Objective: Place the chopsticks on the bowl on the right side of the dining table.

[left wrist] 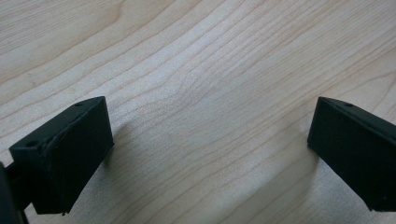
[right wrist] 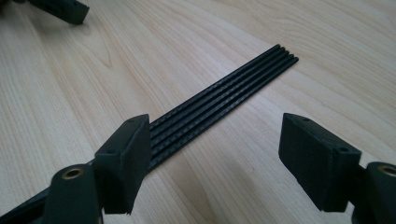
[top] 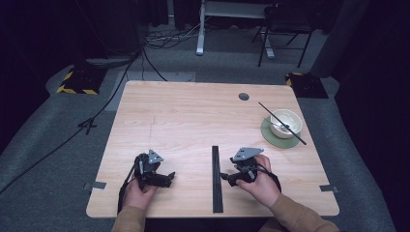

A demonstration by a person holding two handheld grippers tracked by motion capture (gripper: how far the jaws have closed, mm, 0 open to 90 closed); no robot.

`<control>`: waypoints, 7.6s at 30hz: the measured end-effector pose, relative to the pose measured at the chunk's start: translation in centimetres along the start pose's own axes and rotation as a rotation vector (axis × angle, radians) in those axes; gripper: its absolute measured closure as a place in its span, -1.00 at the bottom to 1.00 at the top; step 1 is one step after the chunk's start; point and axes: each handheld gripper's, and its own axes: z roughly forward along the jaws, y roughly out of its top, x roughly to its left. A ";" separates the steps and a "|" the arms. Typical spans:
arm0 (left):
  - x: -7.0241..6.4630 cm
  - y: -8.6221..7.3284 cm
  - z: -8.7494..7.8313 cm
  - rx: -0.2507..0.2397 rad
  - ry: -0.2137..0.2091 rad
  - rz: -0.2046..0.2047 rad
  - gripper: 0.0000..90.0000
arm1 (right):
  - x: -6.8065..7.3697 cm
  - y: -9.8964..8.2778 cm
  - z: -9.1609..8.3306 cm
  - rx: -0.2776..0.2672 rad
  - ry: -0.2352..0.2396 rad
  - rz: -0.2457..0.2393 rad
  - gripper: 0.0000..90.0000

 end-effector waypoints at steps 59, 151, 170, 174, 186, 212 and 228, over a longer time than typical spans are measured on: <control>0.0 0.0 0.0 -0.001 0.001 0.000 -0.99 | -1.0 -2.2 0.1 0.076 -0.041 0.033 -0.38; -0.2 0.0 0.0 0.000 0.014 -0.015 -0.99 | -12.0 3.5 -13.1 -0.030 -0.064 0.134 0.92; -0.1 0.1 0.0 0.003 0.013 -0.012 -0.99 | -18.1 2.7 -15.1 -0.108 -0.165 0.231 0.92; -0.2 0.0 0.0 0.002 0.013 -0.014 -0.99 | -19.5 2.2 -15.2 -0.110 -0.179 0.242 0.92; -0.1 0.0 0.0 0.003 0.013 -0.013 -0.99 | -23.2 -0.2 -13.6 -0.077 -0.218 0.287 0.92; -0.2 0.0 0.0 0.002 0.014 -0.015 -0.99 | -25.1 -2.7 -10.8 -0.065 -0.198 0.348 0.65; -0.2 0.1 0.1 0.003 0.014 -0.018 -0.99 | -23.8 -1.9 -8.4 0.028 -0.243 0.263 0.71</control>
